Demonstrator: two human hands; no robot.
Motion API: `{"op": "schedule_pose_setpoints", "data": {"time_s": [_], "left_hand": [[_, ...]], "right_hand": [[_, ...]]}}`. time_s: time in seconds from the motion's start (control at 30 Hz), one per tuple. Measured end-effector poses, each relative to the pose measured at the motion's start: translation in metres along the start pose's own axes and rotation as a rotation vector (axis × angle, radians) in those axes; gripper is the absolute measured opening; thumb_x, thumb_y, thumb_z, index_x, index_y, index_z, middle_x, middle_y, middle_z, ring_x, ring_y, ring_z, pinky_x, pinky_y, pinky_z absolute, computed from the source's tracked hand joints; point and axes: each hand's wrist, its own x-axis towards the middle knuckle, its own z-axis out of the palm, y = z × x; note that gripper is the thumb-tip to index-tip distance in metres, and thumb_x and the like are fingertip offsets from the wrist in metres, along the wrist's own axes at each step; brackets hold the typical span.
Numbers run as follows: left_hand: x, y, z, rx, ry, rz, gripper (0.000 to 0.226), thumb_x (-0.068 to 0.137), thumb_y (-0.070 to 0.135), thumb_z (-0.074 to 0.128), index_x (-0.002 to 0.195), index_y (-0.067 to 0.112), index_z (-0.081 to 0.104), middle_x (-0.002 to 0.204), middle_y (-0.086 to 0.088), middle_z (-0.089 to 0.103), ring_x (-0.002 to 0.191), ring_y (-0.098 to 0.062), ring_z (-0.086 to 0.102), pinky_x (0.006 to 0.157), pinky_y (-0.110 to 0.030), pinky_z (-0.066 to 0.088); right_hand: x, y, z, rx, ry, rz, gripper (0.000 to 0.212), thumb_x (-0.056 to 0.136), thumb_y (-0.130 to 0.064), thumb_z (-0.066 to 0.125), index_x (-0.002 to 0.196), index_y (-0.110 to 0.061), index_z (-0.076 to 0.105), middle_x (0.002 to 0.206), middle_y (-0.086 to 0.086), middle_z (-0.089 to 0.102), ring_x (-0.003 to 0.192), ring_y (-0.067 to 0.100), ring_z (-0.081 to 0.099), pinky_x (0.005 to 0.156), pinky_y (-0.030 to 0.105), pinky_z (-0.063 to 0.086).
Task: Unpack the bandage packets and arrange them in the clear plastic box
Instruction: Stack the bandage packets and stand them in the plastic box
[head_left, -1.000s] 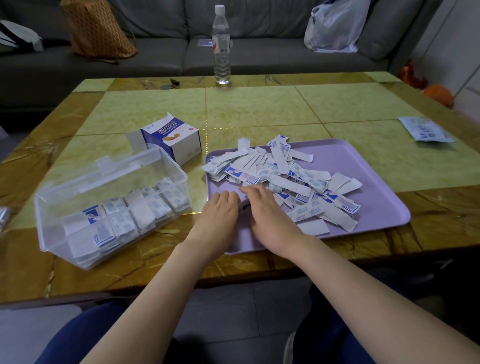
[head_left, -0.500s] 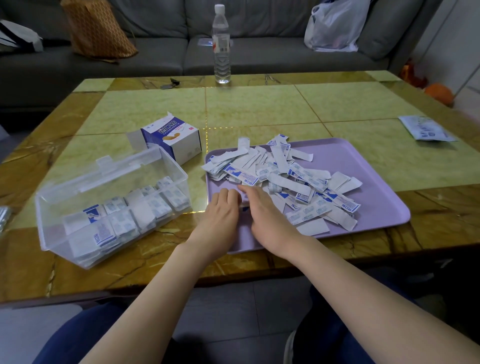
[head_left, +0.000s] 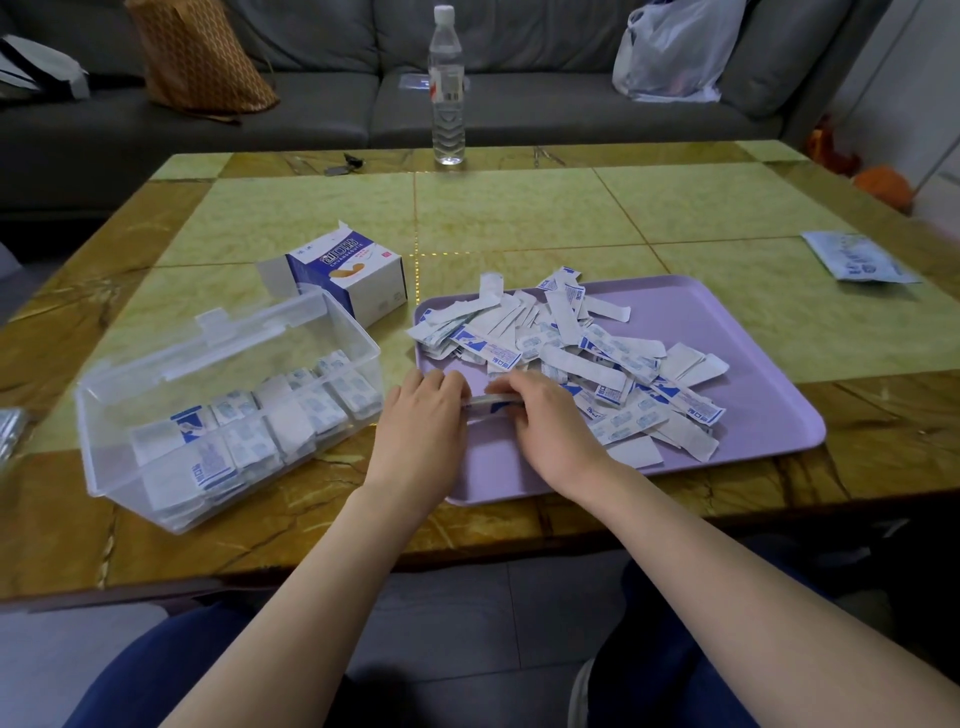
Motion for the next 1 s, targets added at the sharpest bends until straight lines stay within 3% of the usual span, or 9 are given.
{"op": "schedule_pose_setpoints", "data": {"time_s": [0.13,0.43,0.6,0.73,0.83,1.0], "left_hand": [[-0.004,-0.002,0.003,0.111,-0.087,-0.022,0.018,0.097,0.022,0.034,0.110,0.014,0.043,0.115,-0.005,0.048,0.106,-0.025,0.040,0.087,-0.030,0.031],[-0.010,0.000,0.004,0.154,-0.116,0.018,0.018,0.099,0.023,0.029,0.110,0.012,0.038,0.114,-0.007,0.043,0.102,-0.026,0.038,0.087,-0.034,0.028],[-0.008,-0.002,-0.003,0.063,-0.027,0.006,0.010,0.095,0.012,0.040,0.103,0.018,0.039,0.106,-0.001,0.053,0.098,-0.023,0.041,0.082,-0.032,0.026],[-0.007,-0.003,-0.008,-0.012,0.024,-0.035,0.010,0.098,0.020,0.037,0.103,0.016,0.044,0.110,-0.003,0.048,0.102,-0.025,0.039,0.086,-0.032,0.028],[-0.009,-0.007,-0.004,0.030,-0.037,-0.060,0.017,0.098,0.022,0.038,0.108,0.013,0.048,0.113,-0.008,0.042,0.105,-0.027,0.037,0.090,-0.033,0.030],[-0.012,-0.005,0.003,0.163,-0.157,-0.008,0.025,0.090,0.012,0.040,0.115,0.013,0.038,0.117,-0.009,0.038,0.106,-0.028,0.035,0.090,-0.034,0.028]], "right_hand": [[-0.002,0.004,0.001,-0.115,-0.054,0.008,0.036,0.090,0.006,0.040,0.116,-0.010,0.059,0.117,0.008,0.050,0.113,0.022,0.040,0.095,0.027,0.033],[-0.004,-0.002,0.008,-0.051,-0.095,-0.083,0.036,0.091,0.007,0.039,0.118,-0.005,0.059,0.122,0.011,0.051,0.117,0.023,0.043,0.099,0.025,0.032],[-0.001,-0.006,0.004,0.024,0.002,-0.085,0.027,0.091,0.002,0.048,0.112,-0.009,0.061,0.110,0.008,0.059,0.106,0.019,0.050,0.088,0.016,0.034],[0.002,-0.002,-0.002,-0.017,0.004,-0.060,0.018,0.093,-0.007,0.051,0.105,-0.007,0.064,0.104,0.008,0.062,0.102,0.022,0.053,0.086,0.027,0.039],[0.000,0.002,-0.005,-0.084,-0.030,-0.047,0.022,0.093,-0.007,0.051,0.109,-0.009,0.065,0.107,0.007,0.061,0.103,0.022,0.051,0.087,0.029,0.039],[-0.003,0.002,-0.004,-0.150,-0.074,-0.083,0.027,0.095,-0.008,0.048,0.114,-0.014,0.066,0.109,0.006,0.058,0.108,0.023,0.047,0.088,0.029,0.036]]}}
